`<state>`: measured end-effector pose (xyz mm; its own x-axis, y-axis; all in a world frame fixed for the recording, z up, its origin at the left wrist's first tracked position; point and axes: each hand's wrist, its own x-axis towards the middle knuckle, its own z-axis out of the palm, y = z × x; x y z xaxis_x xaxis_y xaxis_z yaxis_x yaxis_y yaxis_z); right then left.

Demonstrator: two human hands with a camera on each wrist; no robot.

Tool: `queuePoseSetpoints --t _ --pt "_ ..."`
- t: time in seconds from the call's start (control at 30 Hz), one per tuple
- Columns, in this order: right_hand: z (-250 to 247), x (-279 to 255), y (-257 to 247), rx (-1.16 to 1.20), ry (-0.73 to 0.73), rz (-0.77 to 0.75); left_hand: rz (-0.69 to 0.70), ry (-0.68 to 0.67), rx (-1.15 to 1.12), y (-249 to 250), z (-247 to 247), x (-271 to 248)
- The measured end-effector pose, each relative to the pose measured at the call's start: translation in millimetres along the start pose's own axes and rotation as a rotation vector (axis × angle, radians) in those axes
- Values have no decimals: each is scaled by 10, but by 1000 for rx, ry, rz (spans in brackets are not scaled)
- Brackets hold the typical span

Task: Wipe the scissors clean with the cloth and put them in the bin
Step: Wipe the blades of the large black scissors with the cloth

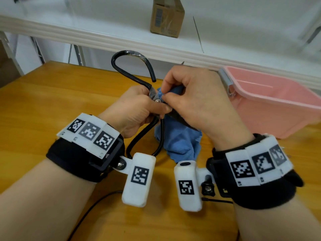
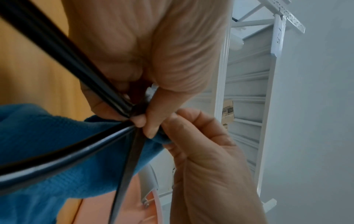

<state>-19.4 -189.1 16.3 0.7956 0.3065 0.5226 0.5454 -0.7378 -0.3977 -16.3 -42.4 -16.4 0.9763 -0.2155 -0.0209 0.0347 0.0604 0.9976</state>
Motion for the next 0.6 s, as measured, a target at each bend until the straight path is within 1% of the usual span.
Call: queuePoseSetpoints --t 0.13,0.27,0.37,0.47,0.6 --pt "51 -6 -8 -76 -4 -34 21 5 56 -19 38 -11" --pt "102 -12 -19 -65 8 -22 38 21 59 -35 45 9" --pt "125 -9 2 -39 37 18 28 25 52 -55 38 24" --pt "93 11 88 -40 107 58 1 12 47 -83 50 32" --pt "-3 30 278 -17 190 160 -26 2 39 -109 112 33"
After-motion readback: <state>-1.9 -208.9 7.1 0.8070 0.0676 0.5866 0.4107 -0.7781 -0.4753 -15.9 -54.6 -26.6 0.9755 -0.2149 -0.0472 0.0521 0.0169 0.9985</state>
